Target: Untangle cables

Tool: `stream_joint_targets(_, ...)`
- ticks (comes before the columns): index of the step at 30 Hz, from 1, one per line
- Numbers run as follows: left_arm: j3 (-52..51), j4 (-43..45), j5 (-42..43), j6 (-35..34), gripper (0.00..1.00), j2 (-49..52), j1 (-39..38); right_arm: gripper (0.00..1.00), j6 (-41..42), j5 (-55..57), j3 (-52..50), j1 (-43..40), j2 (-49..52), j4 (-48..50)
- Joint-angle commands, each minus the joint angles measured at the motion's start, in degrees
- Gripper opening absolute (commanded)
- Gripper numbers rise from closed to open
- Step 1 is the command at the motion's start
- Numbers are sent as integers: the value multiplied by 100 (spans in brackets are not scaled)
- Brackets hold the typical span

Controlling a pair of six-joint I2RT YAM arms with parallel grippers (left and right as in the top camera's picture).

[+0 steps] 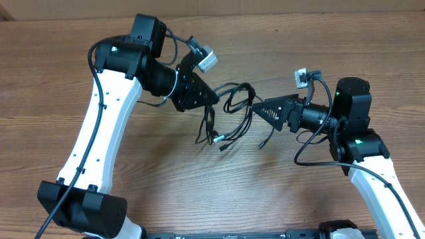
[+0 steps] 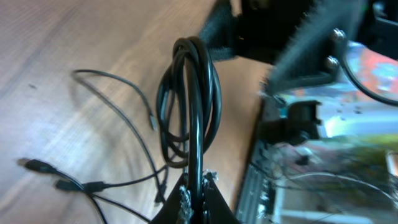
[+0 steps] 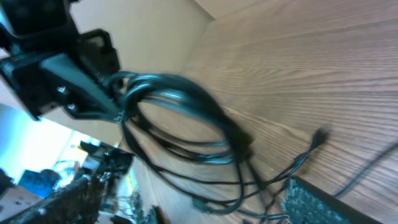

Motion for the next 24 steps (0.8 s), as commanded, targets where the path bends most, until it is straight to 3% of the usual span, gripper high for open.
stream_joint_targets(1, 142, -588, 732, 999, 4, -4, 28, 88, -302, 140, 57, 2, -76, -59)
stream_joint_targets(9, 142, -688, 1670, 1399, 4, -4, 17, 88, -1178, -684, 57, 26, -76, -57)
stream_joint_targets(15, 140, -684, 1427, 1401, 4, -2, -127, 87, -1397, -1314, 57, 42, -76, 125)
stream_joint_targets(17, 140, -664, 1375, 1399, 4, -2, -195, 77, -1394, -1482, 57, 42, -76, 216)
stream_joint_targets(20, 140, -549, 1333, 1394, 4, -2, -201, 49, -1394, -1521, 57, 42, -76, 219)
stream_joint_targets(24, 140, -382, 1110, 1390, 4, -2, -190, 20, -1392, -1521, 57, 42, -76, 219)
